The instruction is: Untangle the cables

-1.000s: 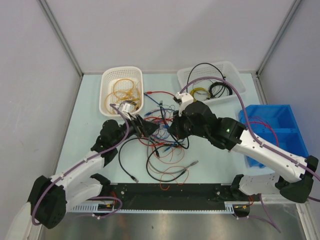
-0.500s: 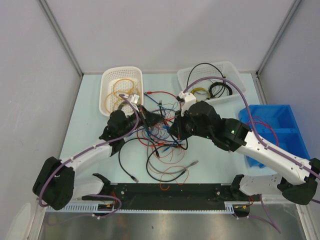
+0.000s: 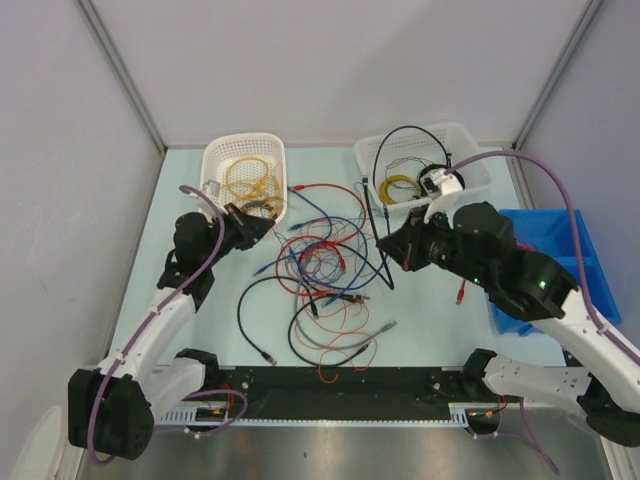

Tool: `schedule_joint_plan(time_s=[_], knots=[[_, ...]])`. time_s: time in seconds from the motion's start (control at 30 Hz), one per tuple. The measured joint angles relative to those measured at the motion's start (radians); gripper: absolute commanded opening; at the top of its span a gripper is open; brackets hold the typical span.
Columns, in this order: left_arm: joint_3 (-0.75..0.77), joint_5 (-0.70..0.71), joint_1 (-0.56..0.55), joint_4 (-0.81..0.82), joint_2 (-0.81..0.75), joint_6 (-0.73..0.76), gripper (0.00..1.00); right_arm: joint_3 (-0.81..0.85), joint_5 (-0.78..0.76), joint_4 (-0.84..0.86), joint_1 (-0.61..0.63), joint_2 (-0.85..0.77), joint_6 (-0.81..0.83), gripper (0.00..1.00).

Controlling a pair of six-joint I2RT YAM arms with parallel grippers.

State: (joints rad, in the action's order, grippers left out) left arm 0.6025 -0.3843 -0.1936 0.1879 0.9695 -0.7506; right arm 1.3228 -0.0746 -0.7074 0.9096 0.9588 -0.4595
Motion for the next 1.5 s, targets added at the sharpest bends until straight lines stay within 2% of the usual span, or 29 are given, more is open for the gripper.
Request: schedule_joint_plan(time_s=[0.2,0.47,0.73,0.83,0.97,1.17,1.3,1.5], knots=[[0.000,-0.032,0.000,-0.065,0.056,-0.018,0.00,0.000,0.005,-0.005,-0.042,-0.075,0.001,0.00],[0.000,-0.137,-0.012,-0.055,0.096,-0.040,0.00,0.000,0.083,0.034,-0.098,-0.066,0.000,0.00],[0.061,-0.208,-0.110,-0.034,0.240,-0.044,0.00,0.000,0.433,0.152,-0.102,0.040,-0.019,0.00],[0.114,-0.213,-0.125,-0.052,0.264,-0.043,0.00,0.002,0.511,0.138,-0.055,0.083,-0.012,0.00],[0.260,-0.193,-0.116,-0.086,0.280,-0.031,0.00,0.015,0.573,0.096,0.018,0.085,0.015,0.00],[0.431,-0.160,-0.107,-0.089,0.324,-0.010,0.00,0.028,0.635,0.182,0.030,-0.052,0.010,0.00],[0.405,-0.145,-0.107,-0.083,0.380,-0.008,0.00,0.129,0.684,0.262,-0.039,-0.115,-0.015,0.00],[0.264,-0.126,-0.107,-0.093,0.447,-0.008,0.00,0.281,0.690,0.324,-0.087,-0.120,-0.016,0.00]])
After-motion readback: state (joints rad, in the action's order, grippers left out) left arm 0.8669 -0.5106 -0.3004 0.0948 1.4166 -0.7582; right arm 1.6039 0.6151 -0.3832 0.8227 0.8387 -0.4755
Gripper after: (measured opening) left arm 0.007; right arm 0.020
